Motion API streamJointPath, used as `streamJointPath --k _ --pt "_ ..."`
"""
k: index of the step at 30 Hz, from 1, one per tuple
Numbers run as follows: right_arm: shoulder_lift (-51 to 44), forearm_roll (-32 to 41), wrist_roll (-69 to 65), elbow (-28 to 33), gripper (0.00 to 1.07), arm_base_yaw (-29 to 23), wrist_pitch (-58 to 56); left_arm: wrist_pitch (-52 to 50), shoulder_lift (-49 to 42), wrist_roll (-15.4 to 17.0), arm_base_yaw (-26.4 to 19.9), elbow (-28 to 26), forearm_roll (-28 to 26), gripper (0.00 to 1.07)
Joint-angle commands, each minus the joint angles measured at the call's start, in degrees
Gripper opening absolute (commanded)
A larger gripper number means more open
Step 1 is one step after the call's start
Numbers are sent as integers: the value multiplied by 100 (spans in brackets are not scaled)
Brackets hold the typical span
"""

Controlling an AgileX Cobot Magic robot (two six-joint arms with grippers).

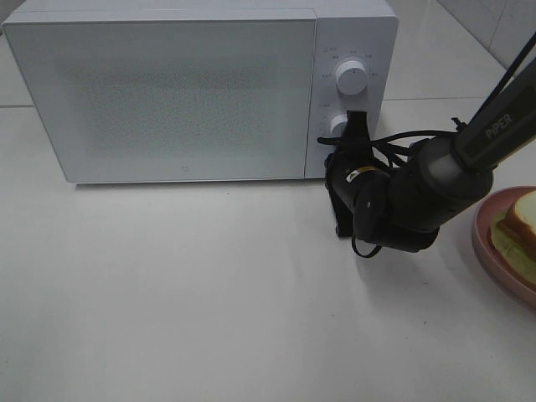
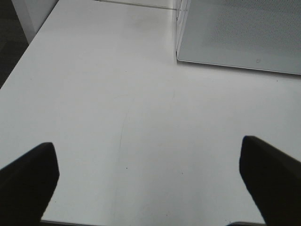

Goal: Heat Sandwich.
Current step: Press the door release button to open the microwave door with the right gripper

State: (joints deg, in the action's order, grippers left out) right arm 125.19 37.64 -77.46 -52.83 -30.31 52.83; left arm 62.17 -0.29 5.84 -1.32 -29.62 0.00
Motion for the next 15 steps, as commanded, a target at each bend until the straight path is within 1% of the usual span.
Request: streamJointPath --k 1,4,15 --pt "34 6 160 -527 1 149 1186 -63 -132 17 29 0 0 98" --pt "149 40 143 -745 1 149 1192 -63 -132 17 29 0 0 98" --pt "149 46 338 -756 1 149 991 -63 -132 17 29 0 0 98"
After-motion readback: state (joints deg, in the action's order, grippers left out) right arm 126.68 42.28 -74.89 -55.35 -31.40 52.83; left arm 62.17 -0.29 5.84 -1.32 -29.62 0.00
